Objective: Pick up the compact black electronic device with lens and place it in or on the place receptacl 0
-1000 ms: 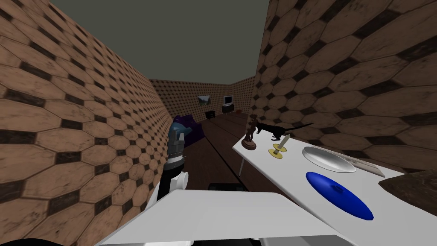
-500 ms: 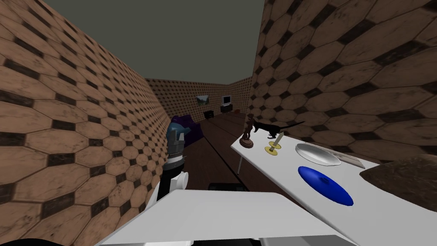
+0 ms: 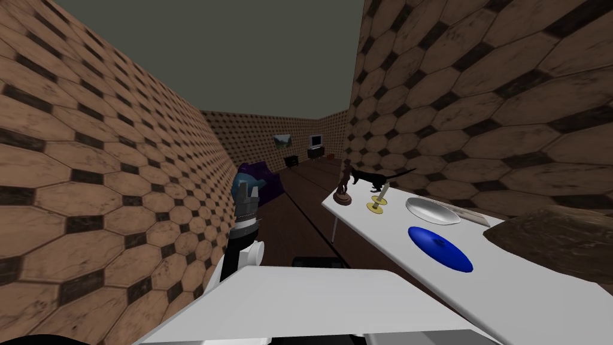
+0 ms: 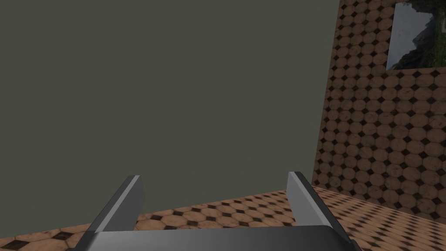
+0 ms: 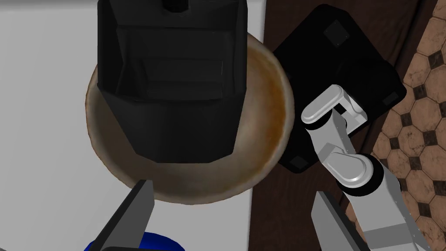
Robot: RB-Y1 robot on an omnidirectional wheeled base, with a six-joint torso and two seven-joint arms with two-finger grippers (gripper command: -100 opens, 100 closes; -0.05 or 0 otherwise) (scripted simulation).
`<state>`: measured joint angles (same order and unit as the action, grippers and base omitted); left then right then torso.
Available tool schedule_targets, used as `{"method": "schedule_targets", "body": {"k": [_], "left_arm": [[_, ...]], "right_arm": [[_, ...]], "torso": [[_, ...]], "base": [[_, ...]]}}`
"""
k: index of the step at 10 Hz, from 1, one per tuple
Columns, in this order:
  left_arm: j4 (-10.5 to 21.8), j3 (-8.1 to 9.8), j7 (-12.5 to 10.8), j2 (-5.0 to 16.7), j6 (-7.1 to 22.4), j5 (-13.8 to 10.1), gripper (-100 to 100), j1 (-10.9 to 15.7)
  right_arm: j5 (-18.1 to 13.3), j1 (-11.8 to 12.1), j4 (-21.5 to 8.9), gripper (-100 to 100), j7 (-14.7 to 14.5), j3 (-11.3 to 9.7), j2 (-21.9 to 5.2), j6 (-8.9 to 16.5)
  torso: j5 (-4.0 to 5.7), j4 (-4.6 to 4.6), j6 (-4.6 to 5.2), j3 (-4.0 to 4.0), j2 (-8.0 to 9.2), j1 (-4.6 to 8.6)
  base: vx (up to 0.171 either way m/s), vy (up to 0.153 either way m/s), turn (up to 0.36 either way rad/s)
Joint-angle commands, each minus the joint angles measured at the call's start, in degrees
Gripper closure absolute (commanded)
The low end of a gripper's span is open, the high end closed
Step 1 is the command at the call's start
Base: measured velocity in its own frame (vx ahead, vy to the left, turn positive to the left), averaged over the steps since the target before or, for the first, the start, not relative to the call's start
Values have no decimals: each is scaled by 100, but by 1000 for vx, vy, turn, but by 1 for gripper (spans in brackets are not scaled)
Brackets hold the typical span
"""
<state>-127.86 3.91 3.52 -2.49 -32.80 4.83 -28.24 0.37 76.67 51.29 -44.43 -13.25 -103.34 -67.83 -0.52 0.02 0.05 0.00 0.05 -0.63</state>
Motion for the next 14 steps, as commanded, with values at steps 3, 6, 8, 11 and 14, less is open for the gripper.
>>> {"method": "schedule_targets", "body": {"k": [3,6,8,11,14], "left_arm": [[0,0,0,0,0,0,0,0],[0,0,0,0,0,0,0,1],[0,0,0,0,0,0,0,0],[0,0,0,0,0,0,0,0],[0,0,0,0,0,0,0,1]], "right_arm": [[-286,-331,155,-100,250,1,-3,-146],[-556,-590,155,-100,599,1,-3,-146],[-927,-969,155,-100,625,1,-3,-146],[-1166,-1269,284,-100,882,-9,14,-307],[-1663,-1763,284,-100,1241,-9,14,-307]], "torso": [[-1,1,0,-2,-3,-1],[3,-6,12,19,32,7],[1,-2,11,8,15,-1],[1,0,11,5,10,0],[2,-6,11,18,31,5]], "base": [[-12,-8,-47],[-44,-14,-36],[3,2,0],[-15,-10,-58],[-42,-12,-23]]}}
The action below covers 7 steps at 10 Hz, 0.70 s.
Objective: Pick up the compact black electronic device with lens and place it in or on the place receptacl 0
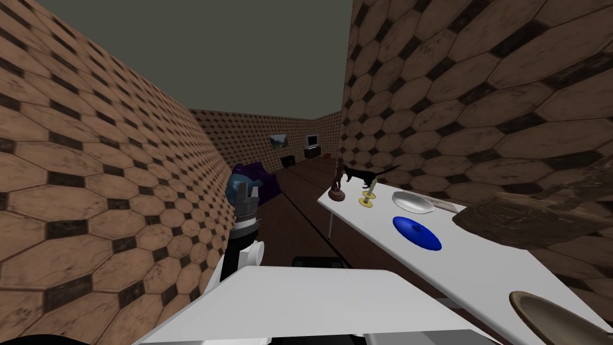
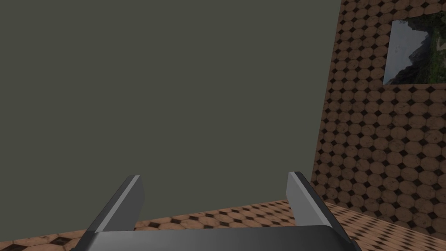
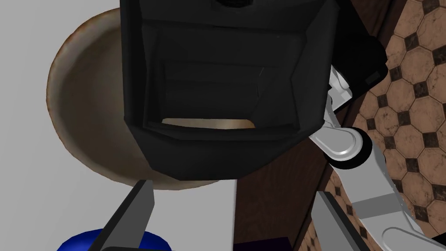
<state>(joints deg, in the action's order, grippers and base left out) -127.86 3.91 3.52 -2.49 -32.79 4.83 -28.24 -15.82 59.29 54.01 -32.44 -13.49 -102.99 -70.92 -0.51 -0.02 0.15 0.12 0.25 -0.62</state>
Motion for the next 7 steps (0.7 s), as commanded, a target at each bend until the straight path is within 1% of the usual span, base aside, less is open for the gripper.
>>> {"method": "schedule_targets", "body": {"k": [1,2,3,4,5,6,7], "left_arm": [[0,0,0,0,0,0,0,0],[0,0,0,0,0,0,0,0],[0,1,0,0,0,0,0,0],[0,0,0,0,0,0,0,0],[0,0,0,0,0,0,0,0],[0,0,0,0,0,0,0,0],[0,0,0,0,0,0,0,0]], "right_arm": [[-154,-210,12,-100,42,14,-21,2],[-392,-422,142,-100,336,3,-3,-160],[-383,-394,142,-100,417,3,-3,-160],[-599,-620,142,-100,589,3,-3,-160],[-740,-752,142,-100,657,3,-3,-160],[-806,-800,142,-100,657,3,-3,-160],[-982,-1037,142,-100,657,3,-3,-160]], "torso": [[0,0,0,0,0,0],[-1,2,0,-5,-8,-3],[0,-1,6,2,6,4],[3,-3,3,9,15,9],[1,-2,3,6,11,5],[-1,0,2,2,3,-1],[-1,1,3,-2,-3,-3]], "base": [[8,4,0],[-43,-23,-175],[-63,-30,-93],[-38,-14,14],[-14,-2,12],[0,0,0],[6,3,-5]]}}
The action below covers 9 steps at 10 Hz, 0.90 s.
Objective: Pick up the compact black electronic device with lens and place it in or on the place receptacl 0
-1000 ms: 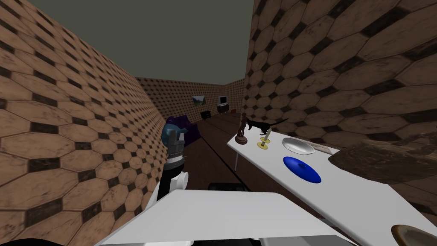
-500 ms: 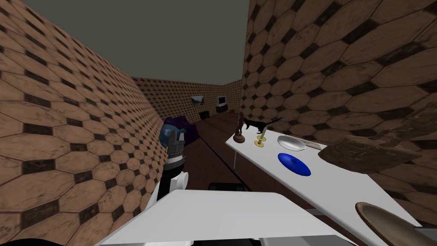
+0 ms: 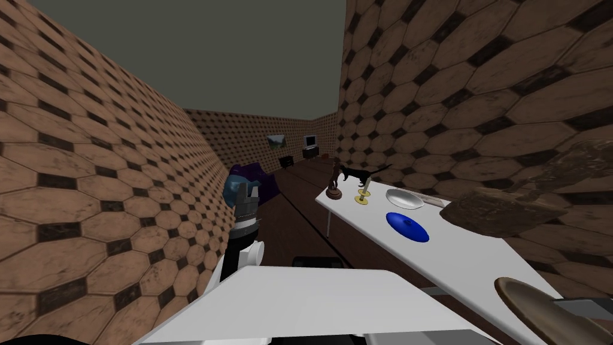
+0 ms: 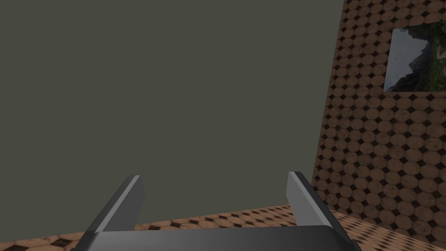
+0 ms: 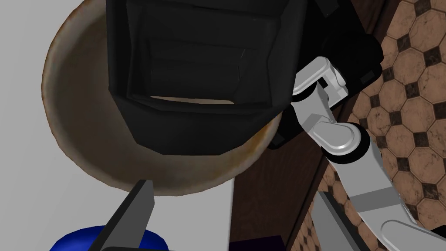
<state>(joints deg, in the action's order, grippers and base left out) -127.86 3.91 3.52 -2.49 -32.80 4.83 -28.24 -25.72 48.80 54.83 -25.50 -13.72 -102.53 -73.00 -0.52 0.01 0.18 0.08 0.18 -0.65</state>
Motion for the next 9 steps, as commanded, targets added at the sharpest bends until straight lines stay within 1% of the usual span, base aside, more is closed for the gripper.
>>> {"method": "schedule_targets", "body": {"k": [1,2,3,5,6,7,8,9], "left_arm": [[0,0,0,0,0,0,0,0],[0,1,0,0,0,0,0,0],[0,0,0,0,0,0,0,1],[0,0,0,0,0,0,0,0],[0,0,0,0,0,0,0,0],[0,0,0,0,0,0,0,0],[0,1,0,0,0,0,0,0],[0,0,0,0,0,0,0,1]], "right_arm": [[-286,-286,189,-100,286,16,-31,-113],[-431,-432,189,-100,397,16,-31,-113],[-498,-476,189,-100,524,16,-31,-113],[-819,-832,189,-100,577,16,-31,-113],[-819,-876,189,-100,577,16,-31,-113],[-1103,-1147,319,-100,853,5,-13,-274],[-1392,-1468,319,-100,1035,5,-13,-274],[-1595,-1682,319,-100,1193,5,-13,-274]], "torso": [[0,0,0,0,0,0],[1,-3,6,9,16,7],[2,-6,2,14,24,9],[1,-3,0,6,10,4],[0,-1,0,2,3,1],[1,0,1,0,0,0],[3,-3,7,7,13,11],[2,-5,0,13,22,12]], "base": [[-46,-21,-173],[-65,-25,-108],[-40,-15,21],[-7,-4,10],[7,1,0],[-34,-33,-198],[-63,-33,-87],[-49,-14,31]]}}
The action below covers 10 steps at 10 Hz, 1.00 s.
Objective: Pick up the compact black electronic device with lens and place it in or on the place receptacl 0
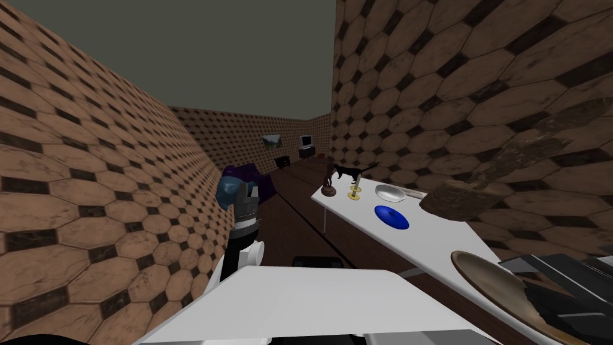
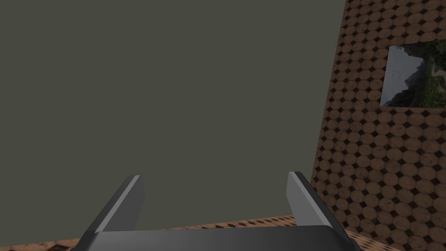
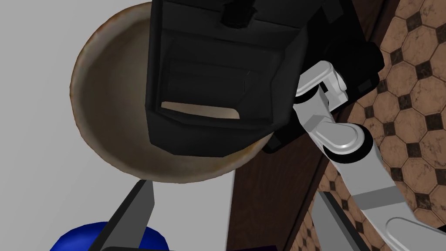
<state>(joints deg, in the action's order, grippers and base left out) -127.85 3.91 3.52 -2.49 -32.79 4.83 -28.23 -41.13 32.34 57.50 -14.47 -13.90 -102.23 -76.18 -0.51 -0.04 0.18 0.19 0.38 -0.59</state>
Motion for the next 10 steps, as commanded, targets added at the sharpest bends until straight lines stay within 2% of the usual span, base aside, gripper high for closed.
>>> {"method": "schedule_targets", "body": {"k": [1,2,3,4,6,7,8,9,10], "left_arm": [[0,0,0,0,0,0,0,0],[0,1,0,0,0,0,0,-1],[0,0,0,0,0,0,0,0],[0,0,0,0,0,0,0,0],[0,0,0,0,0,0,0,-1],[0,0,0,0,0,0,0,-1],[0,0,0,0,0,0,0,-1],[0,0,0,0,0,0,0,-1],[0,1,0,0,0,0,0,-1]], "right_arm": [[-286,-286,181,-100,286,12,-26,-118],[-556,-584,181,-100,501,12,-26,-118],[-620,-624,181,-100,672,12,-26,-118],[-682,-665,181,-100,705,12,-26,-118],[-934,-923,181,-100,705,12,-26,-118],[-934,-1034,181,-100,705,12,-26,-118],[-934,-1034,181,-100,705,12,-26,-118],[-1148,-1217,311,-100,968,1,-8,-279],[-1245,-1304,311,-100,1079,1,-8,-279]], "torso": [[0,0,0,0,0,0],[1,-2,7,4,8,5],[-1,-2,2,5,8,1],[0,0,1,0,-1,-2],[-2,4,1,-9,-16,-7],[-2,5,0,-11,-19,-8],[-3,5,1,-12,-20,-9],[-1,5,1,-11,-19,-8],[0,1,6,-1,-1,1]], "base": [[-66,-31,-172],[-63,-24,-92],[-33,-12,23],[-8,-4,13],[3,1,-1],[0,0,0],[0,0,0],[-54,-26,-150],[-73,-41,-105]]}}
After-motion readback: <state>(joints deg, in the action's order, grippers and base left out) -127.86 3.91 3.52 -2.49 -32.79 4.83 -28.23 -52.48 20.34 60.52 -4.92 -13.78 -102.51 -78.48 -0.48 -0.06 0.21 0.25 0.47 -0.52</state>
